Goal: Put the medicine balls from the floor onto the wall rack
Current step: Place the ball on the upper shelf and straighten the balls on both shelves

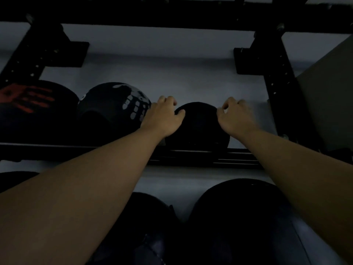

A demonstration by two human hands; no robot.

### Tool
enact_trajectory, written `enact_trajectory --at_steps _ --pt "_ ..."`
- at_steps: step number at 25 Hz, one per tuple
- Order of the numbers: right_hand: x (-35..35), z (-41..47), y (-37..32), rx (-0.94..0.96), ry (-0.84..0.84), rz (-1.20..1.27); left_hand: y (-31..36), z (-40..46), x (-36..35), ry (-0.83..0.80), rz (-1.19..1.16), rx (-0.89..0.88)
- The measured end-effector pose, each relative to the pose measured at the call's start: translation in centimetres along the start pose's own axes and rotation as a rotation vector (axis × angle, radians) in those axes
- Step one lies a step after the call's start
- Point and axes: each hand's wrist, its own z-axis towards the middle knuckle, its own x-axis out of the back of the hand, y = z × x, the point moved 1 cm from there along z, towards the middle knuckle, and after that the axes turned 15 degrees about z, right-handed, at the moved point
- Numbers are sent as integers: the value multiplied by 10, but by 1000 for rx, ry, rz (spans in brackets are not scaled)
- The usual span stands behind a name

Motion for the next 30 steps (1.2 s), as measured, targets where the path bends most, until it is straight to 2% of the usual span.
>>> enact_trajectory --at_steps 3,7,10,13,18,21,24,30 --pt "-8 13 23 -177 -66 106 21 24 -21 14 -48 -13" --pt "-32 19 37 -341 -213 361 40 46 -46 -57 -63 -51" --pt "-52 23 36 -389 -112 516 39 49 -61 -5 -133 -64" --pt "-65 33 26 -341 -76 530 25 49 -66 84 -196 -18" --pt "-83 54 -3 -113 -157 413 0 29 -68 210 -251 128" --pt "-88 63 -2 -57 -123 423 5 25 -70 219 -238 159" --pt "-89 69 9 -29 -169 474 18 22 -72 237 -221 233" --pt "-88 70 18 19 -192 441 17 13 -69 215 -181 202"
